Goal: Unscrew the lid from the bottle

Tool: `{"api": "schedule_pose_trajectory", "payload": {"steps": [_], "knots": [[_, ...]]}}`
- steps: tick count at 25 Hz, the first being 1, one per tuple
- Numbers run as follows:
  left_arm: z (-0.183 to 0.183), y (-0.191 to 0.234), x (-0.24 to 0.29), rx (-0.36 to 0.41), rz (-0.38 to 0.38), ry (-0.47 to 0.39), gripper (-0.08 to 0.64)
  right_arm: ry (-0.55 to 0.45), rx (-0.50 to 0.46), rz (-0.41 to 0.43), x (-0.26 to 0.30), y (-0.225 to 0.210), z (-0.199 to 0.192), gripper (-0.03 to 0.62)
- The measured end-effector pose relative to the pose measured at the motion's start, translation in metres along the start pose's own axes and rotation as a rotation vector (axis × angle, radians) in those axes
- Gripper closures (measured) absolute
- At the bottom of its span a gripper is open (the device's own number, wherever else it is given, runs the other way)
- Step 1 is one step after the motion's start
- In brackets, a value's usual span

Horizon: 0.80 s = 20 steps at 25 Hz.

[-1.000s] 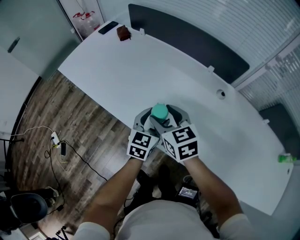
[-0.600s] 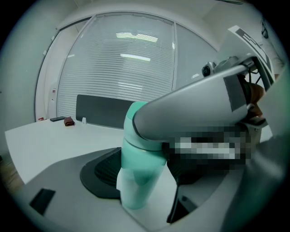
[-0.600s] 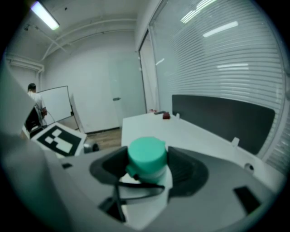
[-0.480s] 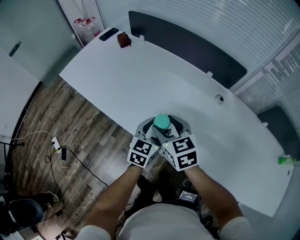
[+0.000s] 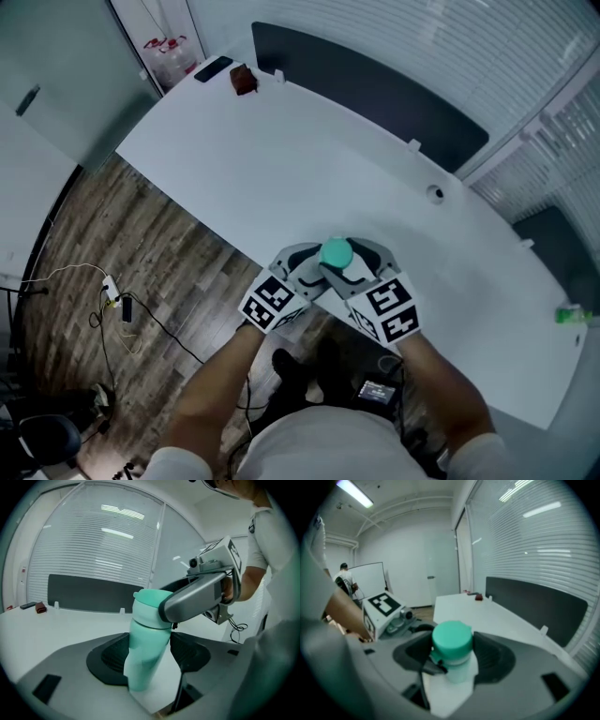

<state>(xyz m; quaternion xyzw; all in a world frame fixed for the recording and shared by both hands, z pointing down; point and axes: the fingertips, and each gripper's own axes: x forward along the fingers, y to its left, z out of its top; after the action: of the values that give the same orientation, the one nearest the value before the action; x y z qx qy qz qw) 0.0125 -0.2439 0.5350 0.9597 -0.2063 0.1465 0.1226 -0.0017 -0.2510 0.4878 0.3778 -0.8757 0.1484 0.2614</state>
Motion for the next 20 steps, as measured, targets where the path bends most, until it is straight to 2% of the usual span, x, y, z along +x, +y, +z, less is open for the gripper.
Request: {"api": "schedule_pose_trajectory", "payload": {"steps": [3,6,10,15,20], "knots": [[-0.001,-0.007,-0.002,0.034,-0.094,0.029,0.287,0.011,-0.033,0.062,-0.006,-0.001,-0.003,0.305],[-0.001,-0.006,0.002,0.084,-0.099,0.055,0.29,0.013,-0.023,0.05,-0.007,-0.005,-0.003,0.305],[-0.005,-0.006,0.008,0.121,0.029,0.054,0.288,0.001,0.033,-0.018,-0.006,-0.008,-0.002,0.305],[-0.004,-0.001,0.014,0.072,0.244,0.005,0.273,0.0,0.091,-0.104,-0.005,-0.008,-0.002,0.305],[-0.004,0.003,0.019,0.034,0.347,0.002,0.264,-0.008,0.135,-0.174,-0.004,-0.012,-0.002,0.305]]}}
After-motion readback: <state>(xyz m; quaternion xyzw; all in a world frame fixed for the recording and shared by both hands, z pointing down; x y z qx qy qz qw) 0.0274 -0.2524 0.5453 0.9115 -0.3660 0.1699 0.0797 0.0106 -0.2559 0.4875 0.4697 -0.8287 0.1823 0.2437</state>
